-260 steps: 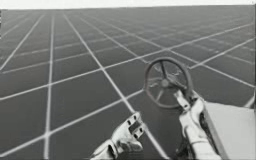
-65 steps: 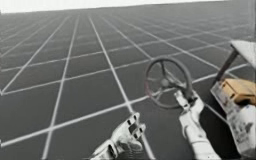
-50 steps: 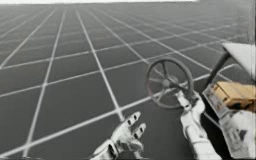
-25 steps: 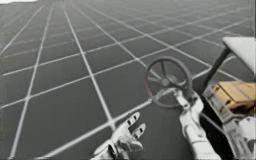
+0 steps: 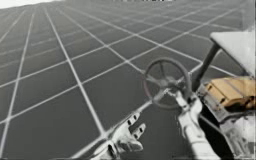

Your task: Pick up and drop off the object

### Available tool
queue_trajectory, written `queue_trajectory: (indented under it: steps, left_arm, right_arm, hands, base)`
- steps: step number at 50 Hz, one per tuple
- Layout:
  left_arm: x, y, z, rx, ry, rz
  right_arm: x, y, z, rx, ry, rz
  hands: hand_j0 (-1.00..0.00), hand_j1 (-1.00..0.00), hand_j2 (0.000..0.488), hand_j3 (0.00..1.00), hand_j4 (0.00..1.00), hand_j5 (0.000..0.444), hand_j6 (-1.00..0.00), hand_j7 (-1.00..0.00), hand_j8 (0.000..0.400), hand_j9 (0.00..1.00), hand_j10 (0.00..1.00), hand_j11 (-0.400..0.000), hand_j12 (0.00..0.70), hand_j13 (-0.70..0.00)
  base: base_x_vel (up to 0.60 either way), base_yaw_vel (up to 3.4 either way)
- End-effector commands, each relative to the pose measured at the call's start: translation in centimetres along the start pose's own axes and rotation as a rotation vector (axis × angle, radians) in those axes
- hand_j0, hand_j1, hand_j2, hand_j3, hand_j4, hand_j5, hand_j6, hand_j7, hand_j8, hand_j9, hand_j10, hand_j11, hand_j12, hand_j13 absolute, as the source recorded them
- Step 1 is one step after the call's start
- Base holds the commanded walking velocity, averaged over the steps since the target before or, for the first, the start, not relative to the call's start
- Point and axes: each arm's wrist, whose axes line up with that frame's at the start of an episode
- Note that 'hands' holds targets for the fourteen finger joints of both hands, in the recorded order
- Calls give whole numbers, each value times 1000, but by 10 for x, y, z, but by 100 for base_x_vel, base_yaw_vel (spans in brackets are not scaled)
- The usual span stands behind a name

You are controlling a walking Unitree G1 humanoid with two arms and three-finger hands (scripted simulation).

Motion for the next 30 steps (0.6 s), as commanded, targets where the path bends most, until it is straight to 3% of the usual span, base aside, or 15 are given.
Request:
queue_trajectory:
  steps: [1,30]
  left_arm:
    - [1,-2,1,-1,-6,-26]
    - [1,-2,1,-1,-6,-26]
  right_arm:
    - [-1,4,17,14,-63,14]
    - [-1,4,17,14,-63,14]
  hands:
    - [0,0,0,1000,1000,0,0,0,0,1000,1000,-400,0,-700]
    - [0,0,0,1000,1000,0,0,0,0,1000,1000,-400,0,-700]
  base:
    - [17,-215]
    - [20,-149]
